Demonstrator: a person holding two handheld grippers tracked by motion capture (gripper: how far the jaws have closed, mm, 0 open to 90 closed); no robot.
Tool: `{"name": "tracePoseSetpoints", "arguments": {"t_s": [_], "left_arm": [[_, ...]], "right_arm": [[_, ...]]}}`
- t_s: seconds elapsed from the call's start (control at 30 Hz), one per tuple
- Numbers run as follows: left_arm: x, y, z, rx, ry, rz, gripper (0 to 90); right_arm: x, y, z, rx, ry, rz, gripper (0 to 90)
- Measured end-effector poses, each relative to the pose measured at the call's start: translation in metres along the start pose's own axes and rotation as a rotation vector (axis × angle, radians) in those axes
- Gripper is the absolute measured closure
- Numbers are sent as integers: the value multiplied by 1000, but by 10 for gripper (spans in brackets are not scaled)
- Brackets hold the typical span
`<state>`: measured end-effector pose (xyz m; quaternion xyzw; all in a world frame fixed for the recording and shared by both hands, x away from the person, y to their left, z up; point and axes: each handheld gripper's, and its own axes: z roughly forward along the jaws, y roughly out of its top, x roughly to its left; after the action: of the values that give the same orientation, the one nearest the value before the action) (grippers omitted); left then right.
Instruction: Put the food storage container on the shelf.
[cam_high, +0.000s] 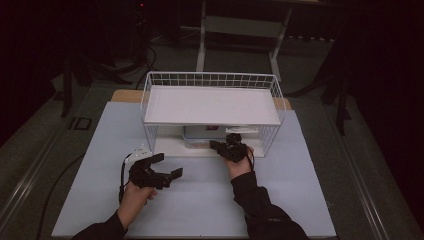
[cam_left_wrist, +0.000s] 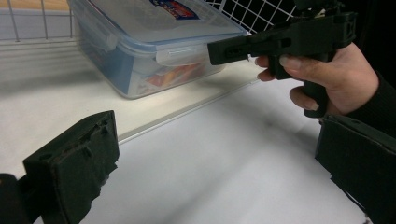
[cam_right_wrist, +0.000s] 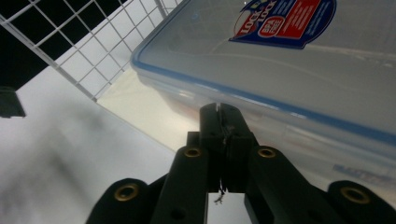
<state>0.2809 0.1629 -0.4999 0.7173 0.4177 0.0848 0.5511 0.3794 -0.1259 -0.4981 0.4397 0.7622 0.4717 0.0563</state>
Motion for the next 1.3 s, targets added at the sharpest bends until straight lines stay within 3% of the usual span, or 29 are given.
{"name": "tracePoseSetpoints", "arguments": {"t_s": [0.1,0.17,0.4,0.47,0.5,0.63,1.03,1.3], "left_arm": [[-1,1,-1,0,-4,1,0],[-3,2,-1,5,-14,3,0],[-10,1,-3,13,-30,36,0],[-11,1,-4,17,-36,41,0],[-11,0,-4,20,-36,41,0],[-11,-2,-6,21,-44,42,0],[-14,-6,-11,15,-45,70,0],[-14,-9,-10,22,-50,68,0]], "right_arm": [[2,-4,-2,7,11,-42,809],[4,-8,-5,15,21,-62,705],[10,-21,-27,-2,50,-75,355],[11,-23,-30,-5,63,-79,320],[11,-27,-36,-8,97,-81,239],[12,-38,-52,-24,128,-86,173],[11,-66,-95,-70,70,-144,174],[9,-89,-113,-48,53,-160,175]]}}
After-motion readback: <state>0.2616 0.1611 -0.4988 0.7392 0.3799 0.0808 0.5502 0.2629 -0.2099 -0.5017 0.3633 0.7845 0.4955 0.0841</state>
